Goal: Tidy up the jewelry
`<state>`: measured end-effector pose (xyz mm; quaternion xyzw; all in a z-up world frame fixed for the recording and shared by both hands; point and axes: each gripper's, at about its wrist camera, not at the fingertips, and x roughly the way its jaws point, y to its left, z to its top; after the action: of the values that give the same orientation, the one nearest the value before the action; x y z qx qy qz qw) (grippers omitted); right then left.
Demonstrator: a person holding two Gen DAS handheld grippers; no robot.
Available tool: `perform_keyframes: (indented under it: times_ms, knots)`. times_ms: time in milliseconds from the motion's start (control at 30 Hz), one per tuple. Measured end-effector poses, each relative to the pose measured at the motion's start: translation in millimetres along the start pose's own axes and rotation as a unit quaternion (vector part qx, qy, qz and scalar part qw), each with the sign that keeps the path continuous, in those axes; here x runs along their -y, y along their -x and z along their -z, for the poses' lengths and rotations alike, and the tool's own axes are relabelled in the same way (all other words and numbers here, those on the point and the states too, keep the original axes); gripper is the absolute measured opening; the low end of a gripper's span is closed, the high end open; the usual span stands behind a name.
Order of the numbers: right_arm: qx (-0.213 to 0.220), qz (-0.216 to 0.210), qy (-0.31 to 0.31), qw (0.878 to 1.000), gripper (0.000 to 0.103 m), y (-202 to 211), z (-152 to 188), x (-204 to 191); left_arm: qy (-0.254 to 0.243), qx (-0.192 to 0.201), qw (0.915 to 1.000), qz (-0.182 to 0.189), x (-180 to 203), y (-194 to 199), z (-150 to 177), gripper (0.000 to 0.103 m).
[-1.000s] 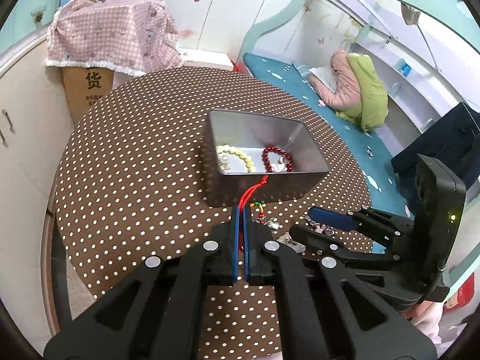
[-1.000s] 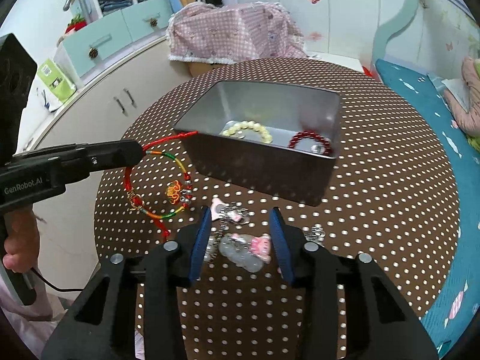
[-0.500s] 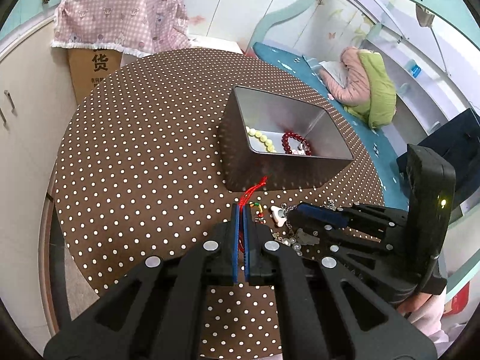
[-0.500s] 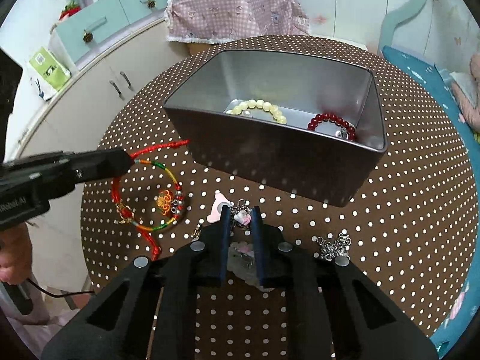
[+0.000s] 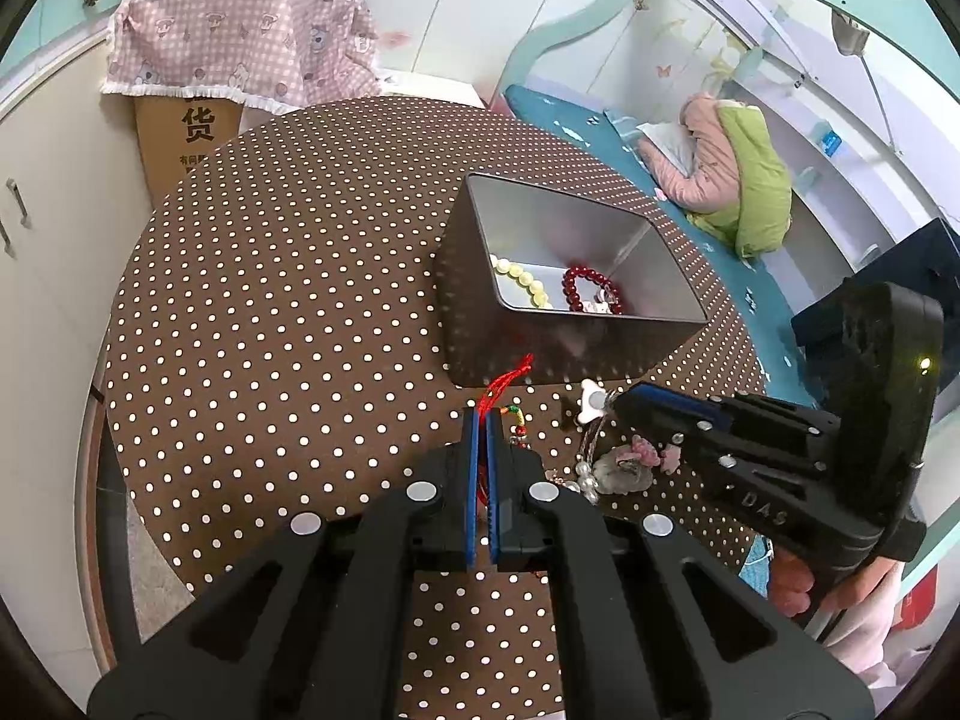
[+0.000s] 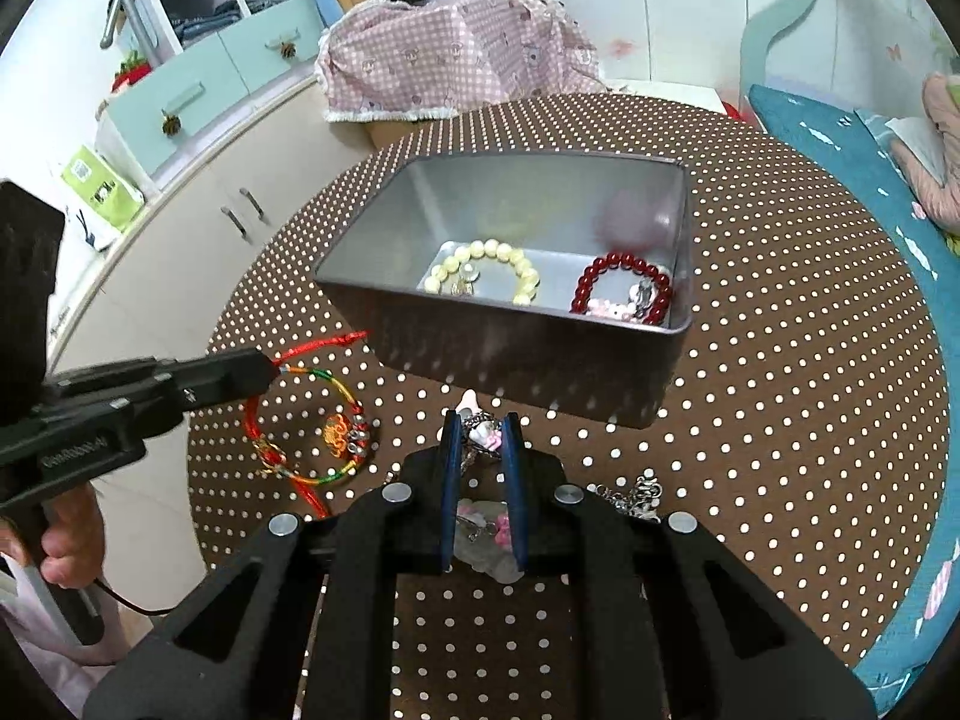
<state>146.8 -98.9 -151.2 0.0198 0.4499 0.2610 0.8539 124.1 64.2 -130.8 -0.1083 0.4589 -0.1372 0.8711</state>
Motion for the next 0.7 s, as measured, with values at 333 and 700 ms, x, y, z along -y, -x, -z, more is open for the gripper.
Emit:
perform_keyframes:
  times_ms: [333,700]
  knots:
    - [0.031,-0.001,-0.007,1.000,0.012,20.3,-5.5,3.0,-0.016,0.014,0.9998,0.006,10.0,5.1,-8.9,0.002]
    - [-0.025,0.077,0.010,0.997,0.013,-5.9,10.4,12.4,-0.021,0.009,0.9997,0.008,13.4,0.2,-9.4,0.002]
